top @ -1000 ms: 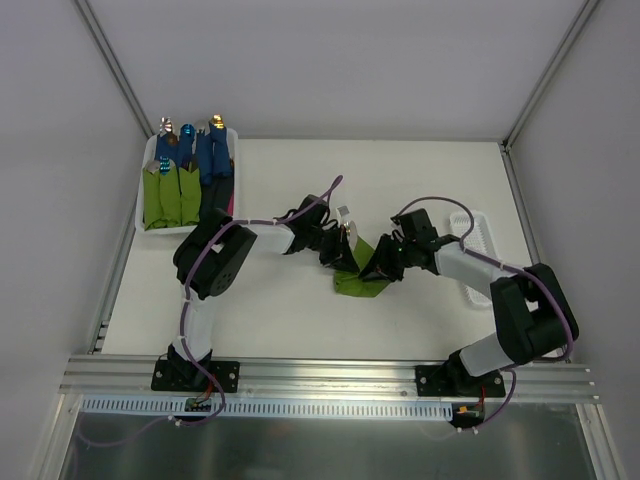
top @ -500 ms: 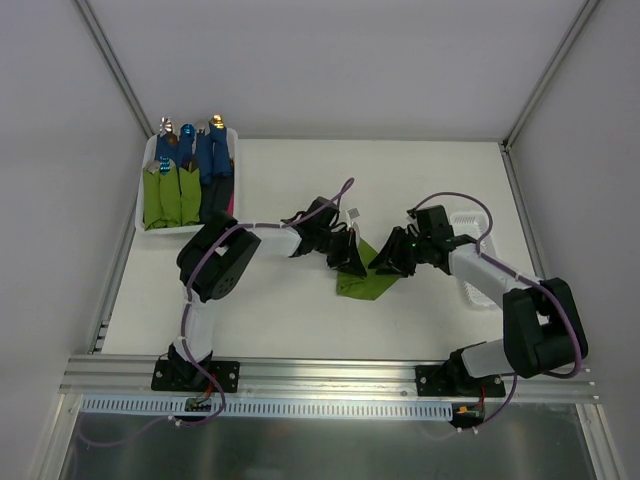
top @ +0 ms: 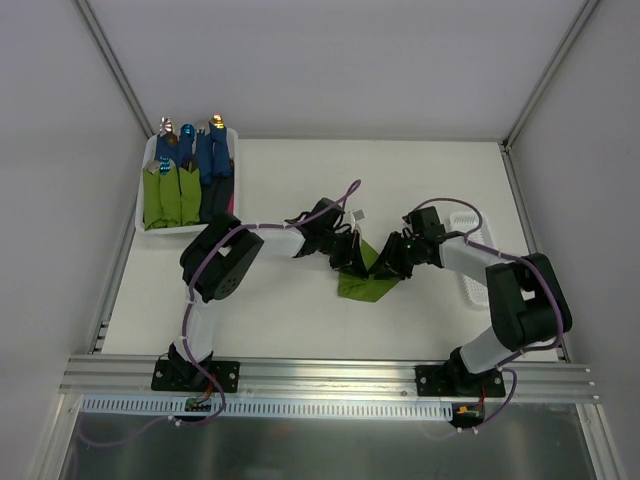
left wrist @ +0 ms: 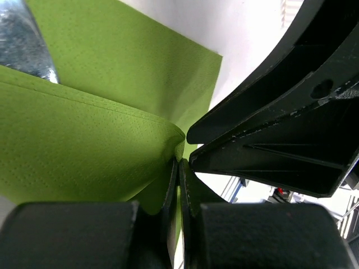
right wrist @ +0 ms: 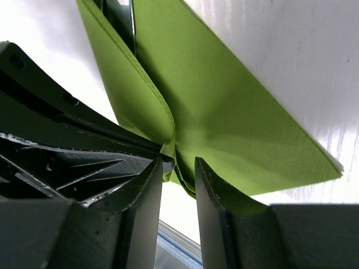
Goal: Place the utensils on the paper napkin and roll it up
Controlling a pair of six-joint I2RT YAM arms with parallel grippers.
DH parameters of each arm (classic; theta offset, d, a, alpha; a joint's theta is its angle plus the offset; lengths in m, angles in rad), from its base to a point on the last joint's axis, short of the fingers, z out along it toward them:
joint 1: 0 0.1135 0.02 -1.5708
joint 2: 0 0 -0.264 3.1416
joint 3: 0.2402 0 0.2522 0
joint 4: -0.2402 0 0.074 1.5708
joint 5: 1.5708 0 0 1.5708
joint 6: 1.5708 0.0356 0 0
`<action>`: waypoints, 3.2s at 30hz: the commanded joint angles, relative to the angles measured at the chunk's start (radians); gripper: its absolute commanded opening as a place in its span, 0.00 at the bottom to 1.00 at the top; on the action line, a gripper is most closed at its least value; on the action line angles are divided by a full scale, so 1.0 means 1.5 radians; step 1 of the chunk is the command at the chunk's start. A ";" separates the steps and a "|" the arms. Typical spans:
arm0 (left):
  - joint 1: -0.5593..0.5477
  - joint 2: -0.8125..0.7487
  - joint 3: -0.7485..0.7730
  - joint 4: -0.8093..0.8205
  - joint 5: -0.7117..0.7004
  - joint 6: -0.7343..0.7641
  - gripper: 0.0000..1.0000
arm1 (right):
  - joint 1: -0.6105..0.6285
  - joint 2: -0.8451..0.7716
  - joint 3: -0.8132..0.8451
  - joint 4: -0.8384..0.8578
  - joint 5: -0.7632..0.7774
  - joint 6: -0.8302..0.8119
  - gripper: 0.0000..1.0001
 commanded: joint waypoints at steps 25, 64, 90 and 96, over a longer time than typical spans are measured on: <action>-0.011 -0.006 0.000 -0.001 -0.001 0.026 0.00 | -0.036 0.029 -0.015 0.118 -0.059 0.069 0.30; 0.009 -0.089 -0.033 0.045 0.040 0.021 0.17 | -0.037 0.072 -0.049 0.169 -0.070 0.063 0.00; 0.049 -0.054 0.053 -0.060 0.044 0.124 0.01 | -0.037 0.076 -0.025 0.094 -0.038 -0.002 0.00; 0.044 0.011 0.081 -0.061 0.012 0.129 0.00 | -0.036 0.083 -0.012 0.083 -0.037 -0.012 0.00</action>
